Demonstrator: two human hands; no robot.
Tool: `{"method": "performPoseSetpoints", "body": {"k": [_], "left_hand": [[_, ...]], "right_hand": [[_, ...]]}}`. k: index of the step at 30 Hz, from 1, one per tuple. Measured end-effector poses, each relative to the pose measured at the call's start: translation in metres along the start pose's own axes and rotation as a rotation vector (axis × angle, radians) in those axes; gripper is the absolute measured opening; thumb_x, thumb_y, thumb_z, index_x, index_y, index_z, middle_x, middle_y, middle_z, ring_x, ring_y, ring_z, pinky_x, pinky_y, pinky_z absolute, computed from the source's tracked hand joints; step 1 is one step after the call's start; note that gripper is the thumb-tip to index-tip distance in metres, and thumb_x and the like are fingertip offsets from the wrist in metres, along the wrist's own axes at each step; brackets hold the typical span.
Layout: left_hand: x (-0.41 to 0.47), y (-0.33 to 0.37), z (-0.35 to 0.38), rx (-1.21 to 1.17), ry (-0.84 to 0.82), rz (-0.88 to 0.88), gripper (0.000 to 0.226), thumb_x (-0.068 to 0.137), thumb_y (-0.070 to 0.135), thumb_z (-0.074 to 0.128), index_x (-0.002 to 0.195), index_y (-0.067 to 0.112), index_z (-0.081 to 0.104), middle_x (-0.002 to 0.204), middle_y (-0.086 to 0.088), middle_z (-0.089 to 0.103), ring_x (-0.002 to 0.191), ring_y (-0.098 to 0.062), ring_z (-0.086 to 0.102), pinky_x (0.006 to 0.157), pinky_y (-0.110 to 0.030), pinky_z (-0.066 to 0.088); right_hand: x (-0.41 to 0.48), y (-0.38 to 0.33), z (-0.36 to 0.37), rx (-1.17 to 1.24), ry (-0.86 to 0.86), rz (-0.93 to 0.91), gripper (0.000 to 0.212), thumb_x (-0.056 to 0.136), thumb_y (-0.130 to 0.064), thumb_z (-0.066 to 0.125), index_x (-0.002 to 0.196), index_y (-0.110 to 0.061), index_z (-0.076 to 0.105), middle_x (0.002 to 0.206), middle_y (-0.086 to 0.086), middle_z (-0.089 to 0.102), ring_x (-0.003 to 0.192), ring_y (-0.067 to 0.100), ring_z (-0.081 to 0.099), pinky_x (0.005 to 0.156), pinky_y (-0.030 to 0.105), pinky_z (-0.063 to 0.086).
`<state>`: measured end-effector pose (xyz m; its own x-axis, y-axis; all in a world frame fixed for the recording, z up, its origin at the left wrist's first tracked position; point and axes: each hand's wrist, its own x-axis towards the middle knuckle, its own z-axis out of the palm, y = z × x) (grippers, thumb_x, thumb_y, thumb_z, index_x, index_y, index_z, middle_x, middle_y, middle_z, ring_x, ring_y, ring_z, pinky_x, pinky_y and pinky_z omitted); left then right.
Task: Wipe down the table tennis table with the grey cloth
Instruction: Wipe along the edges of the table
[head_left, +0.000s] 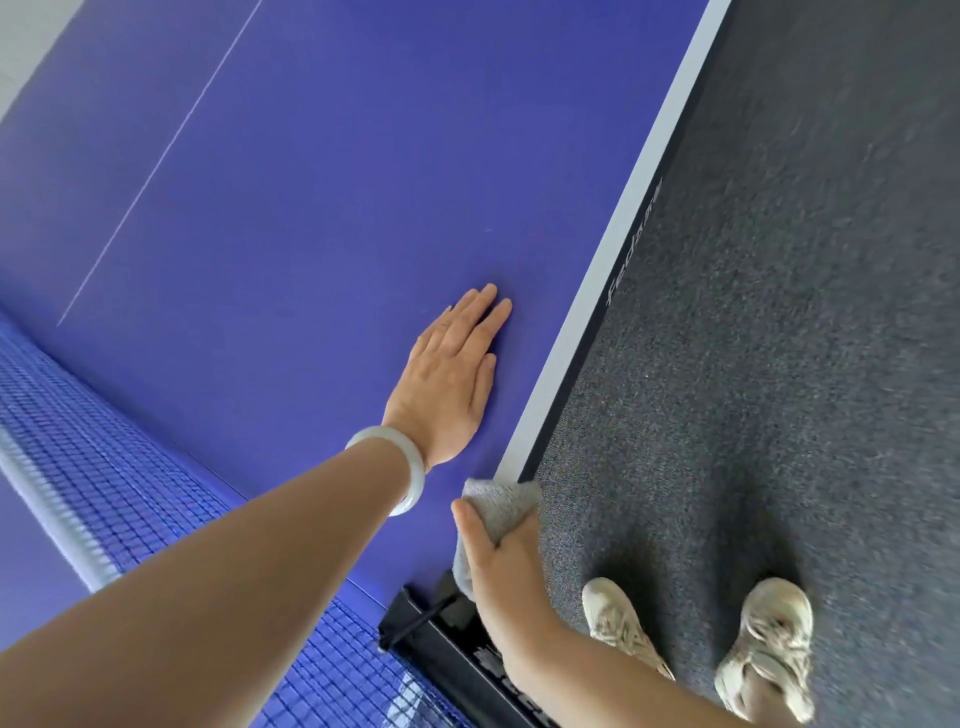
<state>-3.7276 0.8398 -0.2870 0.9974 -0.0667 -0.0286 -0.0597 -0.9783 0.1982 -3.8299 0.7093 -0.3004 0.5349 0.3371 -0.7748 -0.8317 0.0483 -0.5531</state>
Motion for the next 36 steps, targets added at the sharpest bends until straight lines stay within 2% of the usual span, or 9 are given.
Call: {"method": "performPoseSetpoints", "body": {"k": [4, 9, 13, 16, 19, 23, 29, 33, 36], "left_hand": [[0.0, 0.002, 0.0, -0.011, 0.015, -0.004, 0.049, 0.104, 0.012, 0.037, 0.153, 0.01, 0.033, 0.161, -0.006, 0.027, 0.151, -0.021, 0.021, 0.124, -0.036, 0.012], [0.0, 0.001, 0.001, -0.017, 0.006, -0.011, 0.05, 0.104, 0.012, 0.036, 0.154, 0.012, 0.031, 0.162, -0.003, 0.024, 0.151, -0.016, 0.017, 0.124, -0.029, 0.007], [-0.001, 0.002, 0.002, -0.012, -0.005, -0.028, 0.05, 0.105, 0.013, 0.036, 0.155, 0.014, 0.029, 0.163, 0.0, 0.021, 0.152, -0.013, 0.013, 0.124, -0.027, 0.005], [-0.001, 0.003, 0.001, 0.009, -0.017, -0.034, 0.049, 0.106, 0.012, 0.034, 0.155, 0.014, 0.029, 0.163, 0.001, 0.022, 0.152, -0.013, 0.014, 0.124, -0.03, 0.008], [0.001, 0.002, 0.0, 0.02, -0.031, -0.035, 0.049, 0.105, 0.018, 0.031, 0.154, 0.014, 0.03, 0.162, 0.0, 0.023, 0.151, -0.015, 0.016, 0.124, -0.032, 0.01], [0.003, 0.003, -0.003, 0.023, -0.054, -0.043, 0.053, 0.103, 0.029, 0.022, 0.154, 0.017, 0.031, 0.162, 0.002, 0.024, 0.151, -0.014, 0.018, 0.122, -0.028, 0.01], [0.006, 0.002, -0.004, 0.034, -0.084, -0.048, 0.054, 0.102, 0.03, 0.024, 0.152, 0.016, 0.036, 0.161, 0.002, 0.028, 0.147, -0.019, 0.026, 0.118, -0.034, 0.018], [0.029, 0.003, -0.012, 0.013, -0.016, -0.072, 0.049, 0.1, 0.028, 0.028, 0.139, 0.016, 0.055, 0.144, 0.002, 0.05, 0.124, -0.021, 0.044, 0.108, -0.043, 0.036], [0.081, 0.011, -0.012, 0.007, 0.029, -0.018, 0.041, 0.102, 0.018, 0.037, 0.138, 0.014, 0.056, 0.144, 0.0, 0.051, 0.128, -0.021, 0.044, 0.114, -0.034, 0.028]], "right_hand": [[0.007, -0.032, -0.003, 0.241, -0.099, 0.282, 0.011, 0.099, -0.007, 0.052, 0.095, -0.017, 0.052, 0.056, 0.0, 0.049, 0.043, 0.011, 0.04, 0.036, 0.017, 0.03], [0.028, -0.121, -0.018, 0.253, -0.16, 0.286, 0.049, 0.098, -0.022, 0.044, 0.052, -0.004, 0.045, 0.04, 0.012, 0.044, 0.026, 0.022, 0.04, 0.035, 0.015, 0.031], [0.044, -0.151, -0.03, 0.311, 0.038, 0.122, 0.025, 0.1, -0.028, 0.056, 0.1, -0.003, 0.062, 0.091, 0.018, 0.068, 0.08, 0.028, 0.069, 0.067, 0.035, 0.055], [0.033, -0.085, -0.02, 0.009, 0.104, -0.075, 0.057, 0.1, -0.024, 0.057, 0.15, -0.013, 0.031, 0.147, 0.015, 0.047, 0.133, 0.03, 0.049, 0.112, 0.046, 0.039], [0.011, -0.027, -0.005, -0.087, 0.008, 0.029, 0.059, 0.099, -0.025, 0.058, 0.146, -0.016, 0.023, 0.144, 0.015, 0.046, 0.133, 0.024, 0.048, 0.112, 0.038, 0.036], [0.049, -0.064, -0.011, -0.016, -0.02, 0.161, 0.032, 0.098, -0.023, 0.06, 0.117, -0.001, 0.047, 0.12, 0.017, 0.062, 0.111, 0.027, 0.063, 0.097, 0.038, 0.05], [0.116, -0.161, -0.045, -0.107, 0.184, -0.318, 0.064, 0.095, -0.04, 0.06, 0.132, 0.008, 0.038, 0.132, 0.026, 0.052, 0.124, 0.039, 0.051, 0.107, 0.052, 0.041], [0.125, -0.161, -0.047, -0.105, 0.241, -0.482, 0.076, 0.095, -0.039, 0.059, 0.146, 0.006, 0.026, 0.14, 0.022, 0.047, 0.132, 0.035, 0.044, 0.112, 0.048, 0.036], [0.13, -0.153, -0.046, -0.121, 0.275, -0.554, 0.077, 0.096, -0.039, 0.058, 0.148, 0.006, 0.024, 0.144, 0.021, 0.044, 0.135, 0.033, 0.042, 0.114, 0.046, 0.034]]}}
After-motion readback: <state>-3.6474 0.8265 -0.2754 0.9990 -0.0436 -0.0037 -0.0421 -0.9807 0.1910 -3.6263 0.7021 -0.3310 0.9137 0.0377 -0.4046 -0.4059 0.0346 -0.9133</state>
